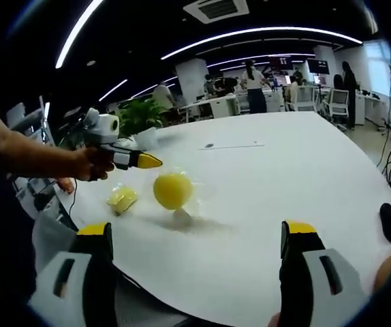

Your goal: Compare the silicone blocks by pressing each to a similar depth, holding the contact briefly, and releasing to observe deformation and rebound differences across the visible hardness samples.

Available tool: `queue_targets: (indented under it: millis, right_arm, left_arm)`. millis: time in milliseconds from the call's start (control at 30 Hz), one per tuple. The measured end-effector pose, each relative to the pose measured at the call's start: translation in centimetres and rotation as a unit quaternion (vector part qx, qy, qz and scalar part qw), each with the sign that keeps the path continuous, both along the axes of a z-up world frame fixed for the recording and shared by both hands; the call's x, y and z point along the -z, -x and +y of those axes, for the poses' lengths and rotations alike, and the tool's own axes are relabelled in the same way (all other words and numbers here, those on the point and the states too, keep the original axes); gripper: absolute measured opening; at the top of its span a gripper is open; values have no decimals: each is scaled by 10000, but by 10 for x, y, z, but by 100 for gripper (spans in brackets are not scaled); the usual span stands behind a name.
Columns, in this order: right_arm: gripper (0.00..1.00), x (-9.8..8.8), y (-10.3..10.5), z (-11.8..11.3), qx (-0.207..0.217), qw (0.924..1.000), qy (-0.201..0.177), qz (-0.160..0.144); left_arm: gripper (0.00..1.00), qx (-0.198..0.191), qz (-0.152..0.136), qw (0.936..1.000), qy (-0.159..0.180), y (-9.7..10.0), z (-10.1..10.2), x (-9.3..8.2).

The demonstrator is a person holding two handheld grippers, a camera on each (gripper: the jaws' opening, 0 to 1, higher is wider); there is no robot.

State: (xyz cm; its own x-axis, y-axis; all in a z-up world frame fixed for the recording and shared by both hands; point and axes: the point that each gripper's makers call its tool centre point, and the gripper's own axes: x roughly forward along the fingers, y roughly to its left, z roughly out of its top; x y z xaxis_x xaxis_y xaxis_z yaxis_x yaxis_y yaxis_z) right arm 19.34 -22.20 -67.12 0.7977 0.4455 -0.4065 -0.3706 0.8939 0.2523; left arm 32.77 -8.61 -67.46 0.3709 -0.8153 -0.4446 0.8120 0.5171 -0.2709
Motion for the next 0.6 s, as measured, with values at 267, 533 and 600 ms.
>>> queue_targets:
  millis: [267, 533, 600]
  right_arm:
    - [96, -9, -8, 8, -98, 9998, -41, -152]
    - [96, -16, -11, 14, -160, 9996, -17, -250]
    - [96, -19, -12, 14, -159, 9995, -24, -286]
  left_arm:
    - [0, -93, -189, 9998, 22, -1, 3, -12]
    - [0, 113, -465, 9988, 89, 1, 5, -39]
    - [0, 119, -528, 9984, 139, 0, 5, -48]
